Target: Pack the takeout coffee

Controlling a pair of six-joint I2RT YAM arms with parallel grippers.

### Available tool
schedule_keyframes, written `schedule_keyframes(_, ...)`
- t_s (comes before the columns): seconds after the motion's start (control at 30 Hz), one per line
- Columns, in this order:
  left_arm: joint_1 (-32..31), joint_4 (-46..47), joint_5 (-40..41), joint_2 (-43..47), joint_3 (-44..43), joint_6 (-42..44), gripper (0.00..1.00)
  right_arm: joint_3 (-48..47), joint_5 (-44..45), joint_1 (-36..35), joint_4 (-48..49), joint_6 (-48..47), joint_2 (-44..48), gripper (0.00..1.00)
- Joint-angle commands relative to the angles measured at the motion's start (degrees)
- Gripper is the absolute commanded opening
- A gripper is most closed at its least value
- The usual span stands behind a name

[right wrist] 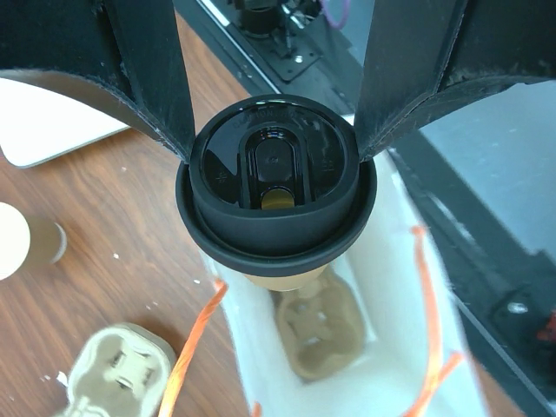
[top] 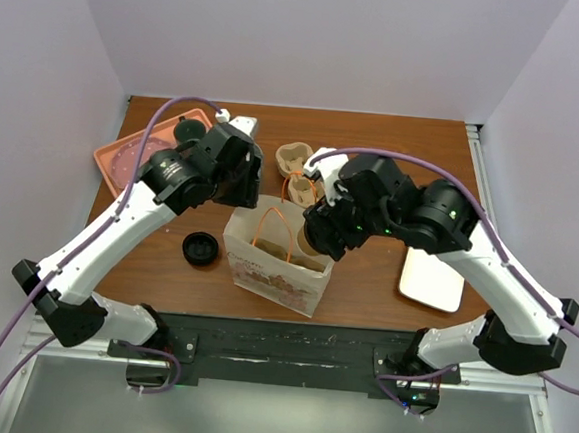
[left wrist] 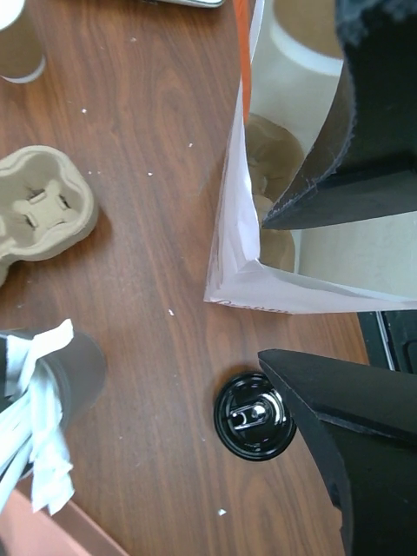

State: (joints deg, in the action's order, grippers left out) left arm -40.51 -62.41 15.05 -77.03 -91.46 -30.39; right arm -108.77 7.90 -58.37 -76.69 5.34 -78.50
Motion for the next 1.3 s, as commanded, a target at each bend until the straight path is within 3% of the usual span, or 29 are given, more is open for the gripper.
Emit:
schedule_keyframes(0.0, 0.6, 0.0, -2.2, -2.2, -1.0, 1.7, 0.59, 0.4, 5.1, 0.0, 1.8, -2.7, -1.9, 0.05)
schedule_keyframes(0.1, 0.6, 0.6, -2.6, -2.8, -0.9, 2.8, 0.42, 1.6, 9.1, 0.0, 3.3, -4.3, -2.1, 0.04)
schedule_keyframes(0.23, 0.5, 5.9, -5.1, -2.0, 0.4, 5.6, 0.07, 1.7, 11.5, 0.0, 6.3, -8.6, -1.7, 0.04)
schedule_keyframes(0.3, 0.6, 8.4, -6.3, -0.6, -0.5, 5.2, 0.00, 2.7, 12.1, 0.0, 8.6, -10.4, -0.3, 0.04)
schedule_keyframes(0.4, 0.4, 17.8, -10.5, 5.4, 4.0, 3.2, 0.00, 6.5, 11.7, 0.1, 13.9, -15.0, 2.9, 0.04)
schedule_keyframes(0.57, 0.3, 34.5, -13.6, 16.6, 22.0, -1.1, 0.00, 12.0, 6.5, 0.0, 19.2, -19.8, 6.3, 0.04)
schedule_keyframes(0.83, -6.0, 46.8, -11.5, 29.3, 42.0, 2.0, 0.00, 18.4, -6.6, 0.0, 20.5, -21.9, 11.4, 0.04)
schedule_keyframes(1.0, -6.8, 51.6, -12.1, 32.4, 44.8, 7.9, 0.00, 14.9, -5.4, 0.0, 19.2, -21.3, 9.8, 0.05)
schedule_keyframes(1.27, -6.8, 49.8, -10.5, 33.5, 41.5, 11.8, 0.00, 8.9, -3.2, 0.0, 14.0, -19.9, 6.7, 0.05)
